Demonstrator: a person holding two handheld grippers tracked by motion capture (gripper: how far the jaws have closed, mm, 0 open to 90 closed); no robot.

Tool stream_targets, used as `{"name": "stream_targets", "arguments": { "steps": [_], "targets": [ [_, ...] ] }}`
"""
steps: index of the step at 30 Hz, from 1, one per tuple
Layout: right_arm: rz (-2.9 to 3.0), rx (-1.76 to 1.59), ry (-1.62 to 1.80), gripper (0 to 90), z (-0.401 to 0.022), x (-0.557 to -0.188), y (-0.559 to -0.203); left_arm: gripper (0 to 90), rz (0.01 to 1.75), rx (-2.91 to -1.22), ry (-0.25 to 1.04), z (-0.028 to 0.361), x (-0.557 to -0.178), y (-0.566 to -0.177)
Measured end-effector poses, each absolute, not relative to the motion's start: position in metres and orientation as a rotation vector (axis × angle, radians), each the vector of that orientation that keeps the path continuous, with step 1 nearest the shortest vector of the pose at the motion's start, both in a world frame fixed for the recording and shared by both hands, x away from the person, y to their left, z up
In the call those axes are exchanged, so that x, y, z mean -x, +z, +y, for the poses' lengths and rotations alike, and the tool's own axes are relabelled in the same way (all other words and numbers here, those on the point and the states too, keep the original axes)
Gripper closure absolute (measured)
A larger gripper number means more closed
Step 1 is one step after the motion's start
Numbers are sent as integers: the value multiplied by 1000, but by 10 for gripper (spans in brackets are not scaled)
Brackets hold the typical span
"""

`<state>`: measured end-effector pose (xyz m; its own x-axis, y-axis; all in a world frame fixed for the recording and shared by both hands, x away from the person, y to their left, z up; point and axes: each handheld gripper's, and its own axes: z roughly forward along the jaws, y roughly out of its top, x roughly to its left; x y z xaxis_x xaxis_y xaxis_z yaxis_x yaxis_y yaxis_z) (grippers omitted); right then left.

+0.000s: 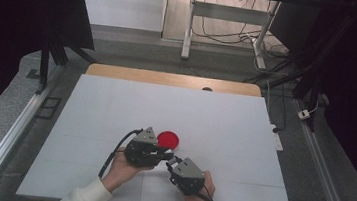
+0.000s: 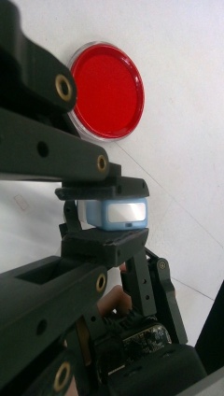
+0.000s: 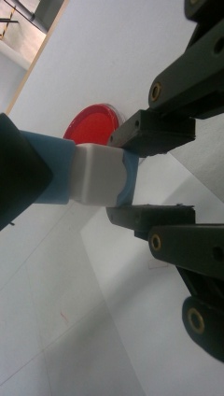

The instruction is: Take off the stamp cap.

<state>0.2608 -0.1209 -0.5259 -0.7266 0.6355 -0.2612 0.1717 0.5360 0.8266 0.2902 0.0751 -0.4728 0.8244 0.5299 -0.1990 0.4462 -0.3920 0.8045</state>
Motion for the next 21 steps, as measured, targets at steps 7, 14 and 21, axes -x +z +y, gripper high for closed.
{"name": "stream_targets", "arguments": {
  "steps": [7, 14, 21],
  "targets": [
    [2199, -658, 1113, 649, -120, -259, -526, 752, 723, -2033, 118, 75, -289, -473],
    [2199, -653, 1111, 649, -121, -259, -526, 752, 726, -2028, 115, 75, -289, -473],
    [2208, -600, 1060, 649, -121, -260, -525, 754, 724, -2030, 110, 75, -290, -474]
  ]
}}
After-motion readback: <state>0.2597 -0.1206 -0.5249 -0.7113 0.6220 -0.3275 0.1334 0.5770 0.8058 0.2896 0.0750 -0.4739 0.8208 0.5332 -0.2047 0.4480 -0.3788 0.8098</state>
